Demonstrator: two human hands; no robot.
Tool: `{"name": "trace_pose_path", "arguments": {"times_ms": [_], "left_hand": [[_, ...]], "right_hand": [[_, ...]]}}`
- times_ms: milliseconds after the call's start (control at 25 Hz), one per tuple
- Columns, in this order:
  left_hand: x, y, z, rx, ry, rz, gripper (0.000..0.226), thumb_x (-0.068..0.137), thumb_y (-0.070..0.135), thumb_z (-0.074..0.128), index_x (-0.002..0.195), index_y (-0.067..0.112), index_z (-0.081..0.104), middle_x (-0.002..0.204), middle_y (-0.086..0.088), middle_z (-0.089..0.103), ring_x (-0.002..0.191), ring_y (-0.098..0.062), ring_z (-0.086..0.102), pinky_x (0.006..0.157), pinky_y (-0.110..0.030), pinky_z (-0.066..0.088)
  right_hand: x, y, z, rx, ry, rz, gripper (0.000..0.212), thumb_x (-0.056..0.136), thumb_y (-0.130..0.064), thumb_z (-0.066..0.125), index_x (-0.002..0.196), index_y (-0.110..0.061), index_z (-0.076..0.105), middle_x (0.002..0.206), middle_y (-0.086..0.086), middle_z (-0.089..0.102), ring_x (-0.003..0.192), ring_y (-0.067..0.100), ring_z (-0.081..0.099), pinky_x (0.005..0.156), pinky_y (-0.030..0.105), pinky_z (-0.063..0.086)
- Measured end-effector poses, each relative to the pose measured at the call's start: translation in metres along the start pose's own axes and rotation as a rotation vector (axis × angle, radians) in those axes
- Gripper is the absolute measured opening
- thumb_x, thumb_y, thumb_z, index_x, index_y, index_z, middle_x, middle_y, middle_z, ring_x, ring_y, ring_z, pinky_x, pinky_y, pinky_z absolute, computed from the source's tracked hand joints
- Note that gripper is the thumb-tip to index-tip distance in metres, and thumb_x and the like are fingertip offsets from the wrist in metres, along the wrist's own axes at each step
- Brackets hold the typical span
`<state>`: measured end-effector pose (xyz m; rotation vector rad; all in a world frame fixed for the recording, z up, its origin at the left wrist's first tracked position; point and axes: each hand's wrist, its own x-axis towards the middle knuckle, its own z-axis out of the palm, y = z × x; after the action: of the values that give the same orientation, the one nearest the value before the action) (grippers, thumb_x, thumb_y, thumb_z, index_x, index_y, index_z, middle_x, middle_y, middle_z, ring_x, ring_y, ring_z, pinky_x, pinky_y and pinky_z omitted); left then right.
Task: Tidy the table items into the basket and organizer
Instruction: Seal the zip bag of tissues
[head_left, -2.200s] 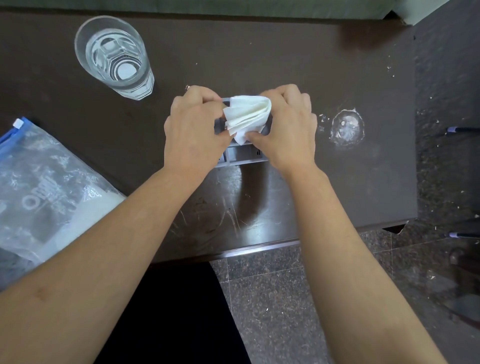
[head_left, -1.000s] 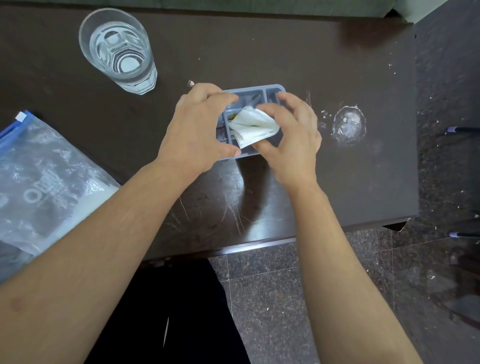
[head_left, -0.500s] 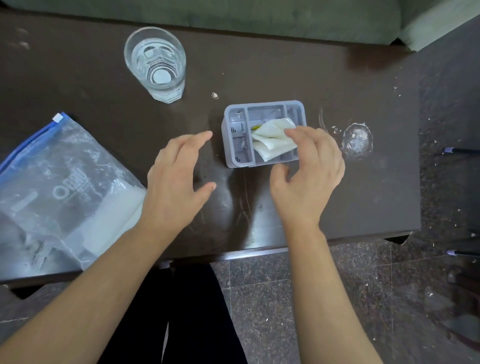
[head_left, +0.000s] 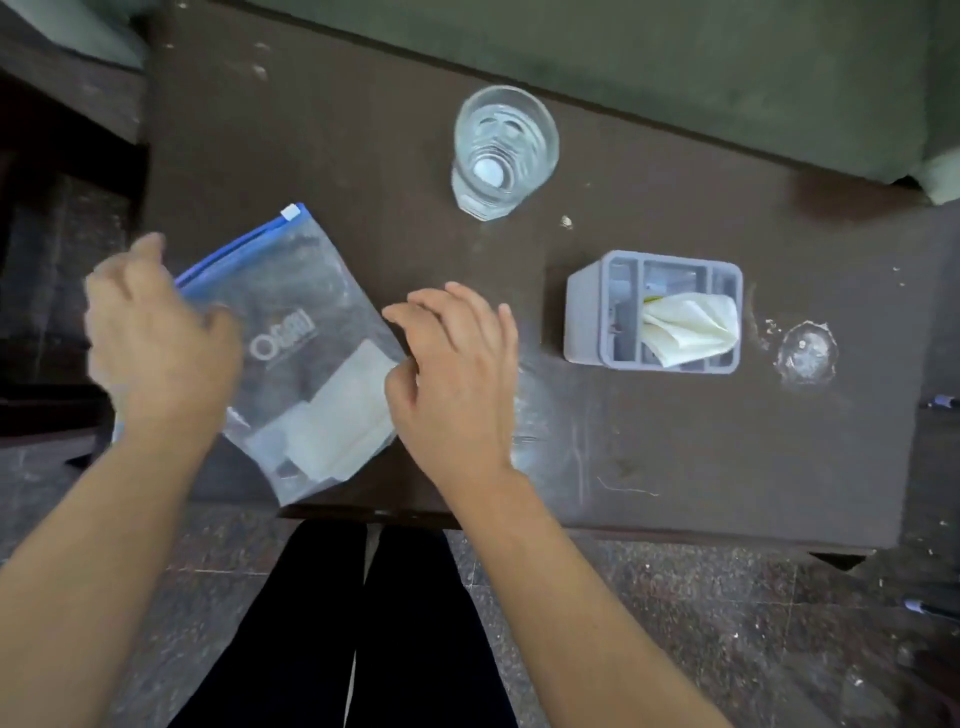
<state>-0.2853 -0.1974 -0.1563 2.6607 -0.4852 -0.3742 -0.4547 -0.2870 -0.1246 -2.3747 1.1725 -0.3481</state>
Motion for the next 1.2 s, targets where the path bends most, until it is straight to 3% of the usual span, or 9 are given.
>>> {"name": "trace_pose_path", "arguments": {"times_ms": [200, 320, 480, 600, 680, 840, 960, 1080, 1200], "left_hand": [[0.026, -0.051, -0.020, -0.234, -0.092, -0.460, 0.070, 0.075, 0.038, 0.060, 0.138, 0.019, 0.034, 0.127, -0.013, 0.057, 0.117, -0.036, 0.053, 0.100, -0.050, 0.043], [0.025, -0.056, -0.019, -0.423, -0.186, -0.529, 0.066, 0.079, 0.028, 0.067, 0.138, 0.019, 0.038, 0.111, -0.001, 0.062, 0.107, -0.019, 0.056, 0.098, -0.041, 0.045], [0.025, -0.059, -0.019, -0.604, -0.297, -0.527, 0.039, 0.081, 0.010, 0.068, 0.118, 0.018, 0.055, 0.085, 0.001, 0.062, 0.077, -0.009, 0.056, 0.067, -0.025, 0.046], [0.023, -0.054, -0.025, -0.641, -0.303, -0.419, 0.034, 0.080, -0.002, 0.065, 0.083, 0.030, 0.054, 0.079, 0.002, 0.058, 0.068, -0.008, 0.051, 0.065, -0.023, 0.044], [0.021, -0.053, -0.029, -0.615, -0.319, -0.359, 0.037, 0.079, -0.004, 0.064, 0.077, 0.032, 0.052, 0.084, -0.001, 0.060, 0.069, -0.009, 0.052, 0.066, -0.023, 0.043], [0.015, -0.040, -0.039, -0.366, -0.267, -0.187, 0.037, 0.079, 0.008, 0.068, 0.109, 0.028, 0.059, 0.114, 0.004, 0.058, 0.087, -0.002, 0.054, 0.082, -0.017, 0.040], [0.018, -0.010, -0.044, -0.243, -0.215, 0.096, 0.045, 0.082, 0.023, 0.065, 0.126, 0.024, 0.055, 0.131, 0.002, 0.054, 0.119, -0.014, 0.049, 0.103, -0.028, 0.035], [0.027, 0.023, -0.037, -0.259, -0.281, 0.309, 0.046, 0.082, 0.037, 0.057, 0.127, 0.028, 0.054, 0.127, 0.005, 0.060, 0.121, -0.015, 0.051, 0.105, -0.041, 0.038], [0.034, 0.044, -0.025, -0.272, -0.371, 0.374, 0.033, 0.084, 0.041, 0.060, 0.116, 0.033, 0.061, 0.109, 0.012, 0.068, 0.108, -0.008, 0.060, 0.099, -0.040, 0.043]], "right_hand": [[0.029, -0.030, 0.039, 0.070, -0.275, 0.078, 0.043, 0.078, -0.015, 0.059, 0.121, -0.019, 0.058, 0.126, 0.000, 0.057, 0.126, 0.022, 0.044, 0.104, 0.048, 0.036], [0.056, -0.039, 0.049, 0.198, -0.378, 0.222, 0.046, 0.085, -0.020, 0.058, 0.131, -0.019, 0.049, 0.130, 0.003, 0.055, 0.123, 0.024, 0.046, 0.101, 0.042, 0.040], [0.093, -0.052, 0.065, 0.347, -0.434, 0.396, 0.055, 0.090, -0.023, 0.055, 0.141, -0.016, 0.037, 0.139, 0.007, 0.049, 0.126, 0.025, 0.048, 0.104, 0.038, 0.039], [0.112, -0.053, 0.076, 0.338, -0.443, 0.535, 0.055, 0.092, -0.025, 0.052, 0.143, -0.016, 0.034, 0.134, 0.004, 0.055, 0.123, 0.025, 0.051, 0.103, 0.043, 0.040], [0.117, -0.045, 0.078, 0.355, -0.407, 0.601, 0.049, 0.092, -0.022, 0.054, 0.139, -0.016, 0.041, 0.120, 0.000, 0.065, 0.115, 0.022, 0.057, 0.101, 0.041, 0.043], [0.108, -0.031, 0.068, 0.548, -0.323, 0.561, 0.021, 0.087, -0.011, 0.064, 0.107, -0.011, 0.069, 0.086, 0.004, 0.068, 0.079, 0.013, 0.062, 0.087, 0.035, 0.053], [0.099, -0.025, 0.054, 0.625, -0.296, 0.469, 0.015, 0.084, -0.010, 0.068, 0.098, -0.011, 0.073, 0.081, 0.000, 0.068, 0.076, 0.010, 0.061, 0.085, 0.033, 0.053], [0.090, -0.025, 0.043, 0.675, -0.281, 0.394, 0.014, 0.084, -0.008, 0.068, 0.096, -0.011, 0.074, 0.082, 0.001, 0.071, 0.077, 0.011, 0.062, 0.084, 0.036, 0.053], [0.086, -0.027, 0.035, 0.698, -0.253, 0.351, 0.011, 0.083, -0.007, 0.069, 0.092, -0.010, 0.074, 0.086, 0.009, 0.074, 0.081, 0.022, 0.068, 0.082, 0.038, 0.055]]}}
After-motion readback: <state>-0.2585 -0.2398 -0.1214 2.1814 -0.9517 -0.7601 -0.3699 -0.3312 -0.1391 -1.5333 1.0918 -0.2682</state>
